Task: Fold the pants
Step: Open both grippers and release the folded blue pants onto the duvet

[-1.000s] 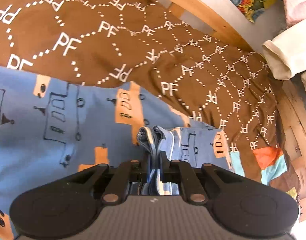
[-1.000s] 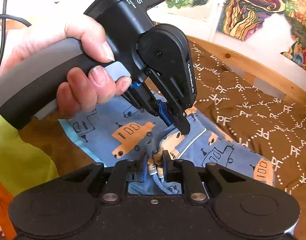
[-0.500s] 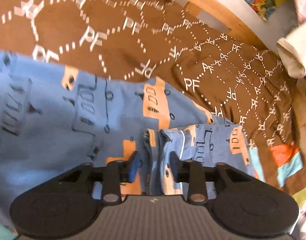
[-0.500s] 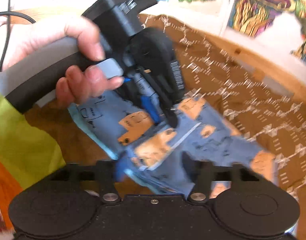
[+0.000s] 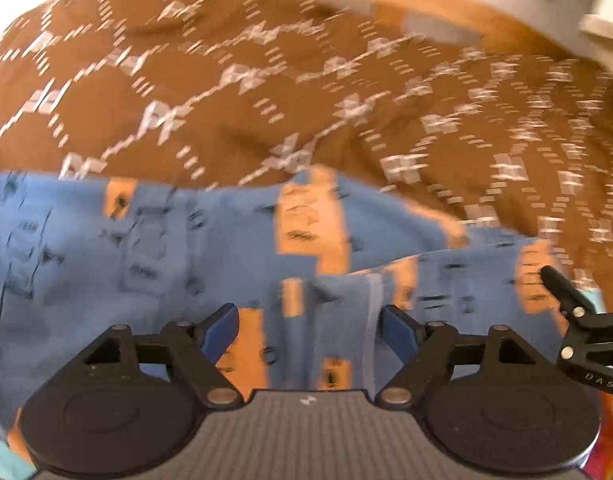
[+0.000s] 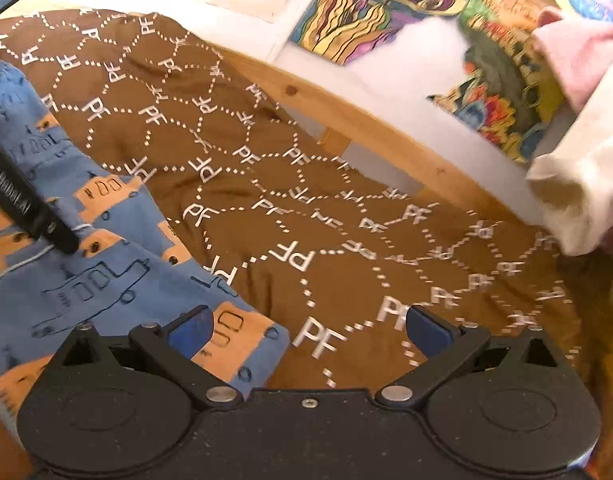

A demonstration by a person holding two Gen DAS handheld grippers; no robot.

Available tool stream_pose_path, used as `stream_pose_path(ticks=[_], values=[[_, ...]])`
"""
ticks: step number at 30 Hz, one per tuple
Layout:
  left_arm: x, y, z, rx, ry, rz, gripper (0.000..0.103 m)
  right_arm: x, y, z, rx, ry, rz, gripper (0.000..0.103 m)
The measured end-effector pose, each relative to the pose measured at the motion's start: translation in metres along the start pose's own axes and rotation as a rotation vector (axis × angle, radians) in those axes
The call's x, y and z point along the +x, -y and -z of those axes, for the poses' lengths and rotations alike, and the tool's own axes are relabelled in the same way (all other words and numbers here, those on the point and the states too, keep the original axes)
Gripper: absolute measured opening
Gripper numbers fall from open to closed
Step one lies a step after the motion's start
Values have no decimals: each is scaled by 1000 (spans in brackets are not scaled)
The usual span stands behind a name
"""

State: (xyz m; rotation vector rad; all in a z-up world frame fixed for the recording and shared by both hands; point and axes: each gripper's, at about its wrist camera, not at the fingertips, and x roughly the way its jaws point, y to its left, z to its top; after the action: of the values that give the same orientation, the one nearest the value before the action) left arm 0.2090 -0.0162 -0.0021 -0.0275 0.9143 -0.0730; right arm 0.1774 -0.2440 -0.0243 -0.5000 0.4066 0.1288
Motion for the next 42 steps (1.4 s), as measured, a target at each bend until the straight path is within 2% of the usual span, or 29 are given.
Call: stream_pose_path(ticks=[2, 4, 6, 8, 10, 12, 15, 17, 18, 20, 22, 25, 27, 29, 31, 35, 38, 40, 42], values=[[1, -6, 2, -8, 14, 8, 84, 22, -5, 6, -41, -35, 23, 102], [1, -4, 4, 28, 20, -9, 84, 33, -4, 17, -58, -81, 53, 102], [0, 1, 6, 56, 26, -37, 85, 34, 14, 27, 34, -91, 49, 102], [-4, 3, 9, 35, 30, -56, 87, 33, 24, 28, 51, -117, 78, 102], [-13, 1, 15, -16, 31, -50, 91, 25, 24, 27, 11, -125, 136, 102], [-23, -7, 20, -71, 35, -1, 94, 5, 24, 24, 3, -101, 100, 102], [-40, -14, 32, -105, 47, 96, 99, -24, 22, 21, 51, -74, -58, 102], [-41, -12, 39, -72, 26, 77, 100, -37, 11, 19, 36, -95, -166, 102], [-37, -10, 44, -44, 7, 43, 100, -39, 5, 18, 10, -111, -185, 102], [-28, -6, 52, 11, -23, -38, 100, -43, -11, 21, -74, -155, -160, 102], [-29, -2, 60, 67, 7, -54, 100, -46, -17, 28, -120, -193, -113, 102], [-31, -3, 64, 73, 13, -61, 101, -51, -2, 37, -41, -256, -93, 102], [-31, -5, 63, 76, 9, -55, 101, -49, 17, 42, 59, -317, -118, 102], [-33, -8, 58, 72, -12, -39, 102, -51, 29, 47, 136, -341, -155, 102], [-41, -12, 53, 50, -12, -20, 102, -59, 39, 47, 184, -299, -158, 102], [-45, -17, 34, 15, 60, -10, 102, -61, 36, 33, 171, -142, -72, 102], [-31, -12, 14, -17, 88, -65, 102, -37, 23, 19, 88, -30, -50, 102], [-16, -9, 3, -36, 87, -109, 102, -13, 11, 9, 4, 6, -40, 102], [-1, -7, -4, -47, 61, -166, 103, 7, 6, 2, -26, 41, -13, 102]])
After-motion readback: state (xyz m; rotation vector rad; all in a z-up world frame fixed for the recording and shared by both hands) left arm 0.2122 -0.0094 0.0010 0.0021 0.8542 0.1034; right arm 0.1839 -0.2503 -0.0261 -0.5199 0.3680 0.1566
